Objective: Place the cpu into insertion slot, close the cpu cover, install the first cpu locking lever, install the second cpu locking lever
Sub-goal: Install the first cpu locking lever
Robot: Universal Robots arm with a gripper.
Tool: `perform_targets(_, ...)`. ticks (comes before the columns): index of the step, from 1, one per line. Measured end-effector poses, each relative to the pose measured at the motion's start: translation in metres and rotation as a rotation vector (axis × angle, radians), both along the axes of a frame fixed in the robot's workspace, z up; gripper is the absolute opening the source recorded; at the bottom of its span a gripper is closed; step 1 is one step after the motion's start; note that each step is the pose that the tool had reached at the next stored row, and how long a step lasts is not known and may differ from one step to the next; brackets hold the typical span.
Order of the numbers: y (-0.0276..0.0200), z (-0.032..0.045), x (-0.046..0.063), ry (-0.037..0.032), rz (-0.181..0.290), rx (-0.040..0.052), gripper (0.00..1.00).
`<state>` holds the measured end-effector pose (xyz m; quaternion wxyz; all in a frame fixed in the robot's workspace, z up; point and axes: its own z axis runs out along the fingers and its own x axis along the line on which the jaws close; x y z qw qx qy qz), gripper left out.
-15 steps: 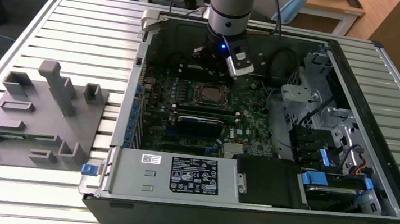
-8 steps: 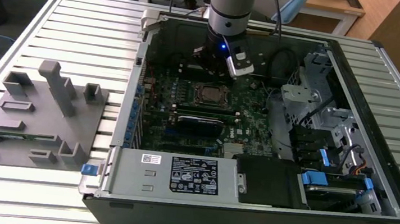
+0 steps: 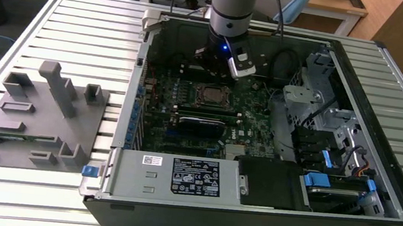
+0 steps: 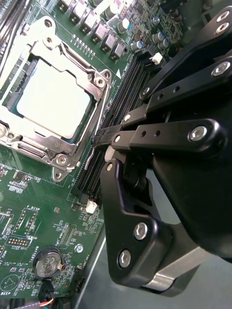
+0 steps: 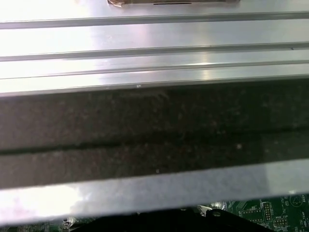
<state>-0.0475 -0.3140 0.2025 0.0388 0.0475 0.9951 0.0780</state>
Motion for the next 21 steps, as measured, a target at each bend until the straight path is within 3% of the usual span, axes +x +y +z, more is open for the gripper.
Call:
perform_targets(11, -0.0001, -0.001, -0.0032, -0.0139, 0.0, -0.0002, 0.1)
perform_targets(21, -0.0001, -0.0019, -0.0032, -0.0153, 0.0, -0.0002, 0.1)
